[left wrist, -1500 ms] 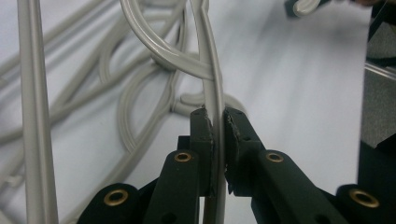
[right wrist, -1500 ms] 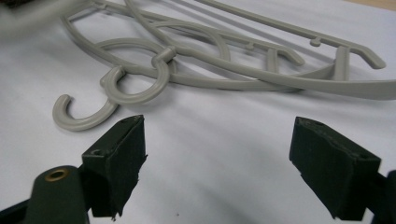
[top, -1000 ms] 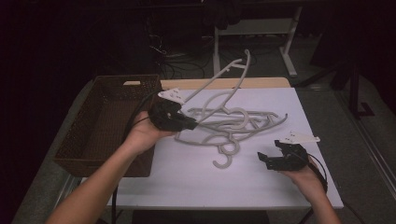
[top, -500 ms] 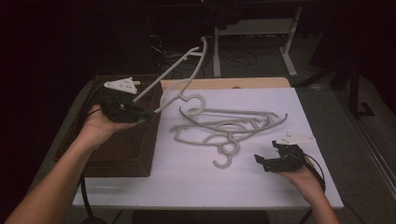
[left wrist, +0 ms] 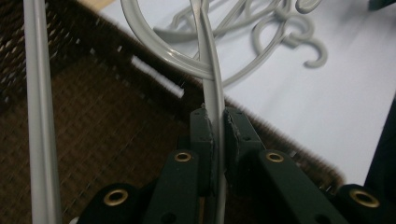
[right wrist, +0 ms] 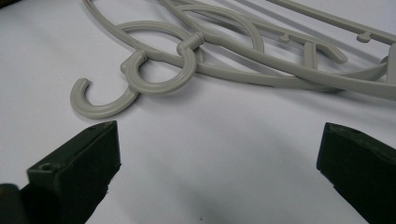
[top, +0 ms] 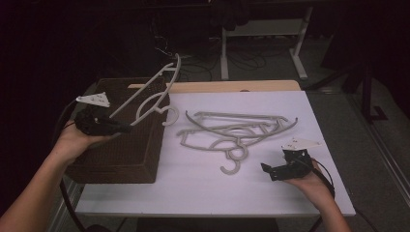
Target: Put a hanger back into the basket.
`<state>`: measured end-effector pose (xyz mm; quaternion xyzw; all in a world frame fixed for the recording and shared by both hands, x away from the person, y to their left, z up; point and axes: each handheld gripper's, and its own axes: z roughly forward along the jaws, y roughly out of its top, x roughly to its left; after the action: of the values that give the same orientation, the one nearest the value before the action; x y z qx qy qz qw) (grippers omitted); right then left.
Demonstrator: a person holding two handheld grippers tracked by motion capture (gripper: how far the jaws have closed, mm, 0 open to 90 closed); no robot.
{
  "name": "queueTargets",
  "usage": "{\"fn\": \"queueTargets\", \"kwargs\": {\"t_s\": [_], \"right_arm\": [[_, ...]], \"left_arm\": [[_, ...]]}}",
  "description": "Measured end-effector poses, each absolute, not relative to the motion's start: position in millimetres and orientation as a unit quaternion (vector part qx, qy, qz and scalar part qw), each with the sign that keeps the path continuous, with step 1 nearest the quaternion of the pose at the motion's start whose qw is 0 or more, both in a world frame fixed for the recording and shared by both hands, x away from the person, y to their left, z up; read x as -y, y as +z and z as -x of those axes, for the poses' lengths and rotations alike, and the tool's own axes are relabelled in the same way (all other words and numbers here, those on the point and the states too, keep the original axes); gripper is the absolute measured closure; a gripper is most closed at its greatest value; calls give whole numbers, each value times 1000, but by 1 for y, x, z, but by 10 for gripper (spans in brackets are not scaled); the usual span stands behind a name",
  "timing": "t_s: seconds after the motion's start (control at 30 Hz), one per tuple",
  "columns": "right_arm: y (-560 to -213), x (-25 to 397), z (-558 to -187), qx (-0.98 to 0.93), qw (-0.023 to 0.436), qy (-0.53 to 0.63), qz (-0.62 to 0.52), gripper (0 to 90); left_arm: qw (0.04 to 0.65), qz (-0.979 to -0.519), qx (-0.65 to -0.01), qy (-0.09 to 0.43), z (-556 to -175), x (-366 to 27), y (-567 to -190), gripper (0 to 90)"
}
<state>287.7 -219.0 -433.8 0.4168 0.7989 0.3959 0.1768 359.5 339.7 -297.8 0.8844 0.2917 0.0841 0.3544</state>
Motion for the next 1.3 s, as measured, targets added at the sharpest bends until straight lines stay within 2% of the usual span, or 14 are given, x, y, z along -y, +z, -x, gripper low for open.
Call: {"fn": "queueTargets", "kwargs": {"t_s": [0.37, 1.3], "right_arm": [[-436, 218, -289, -802, 178, 390, -417, 0], [-437, 216, -291, -802, 178, 387, -418, 0]], "left_arm": [[352, -880, -312, 66, -361, -374, -316, 829], [351, -870, -344, 33, -357, -404, -338, 825]]}}
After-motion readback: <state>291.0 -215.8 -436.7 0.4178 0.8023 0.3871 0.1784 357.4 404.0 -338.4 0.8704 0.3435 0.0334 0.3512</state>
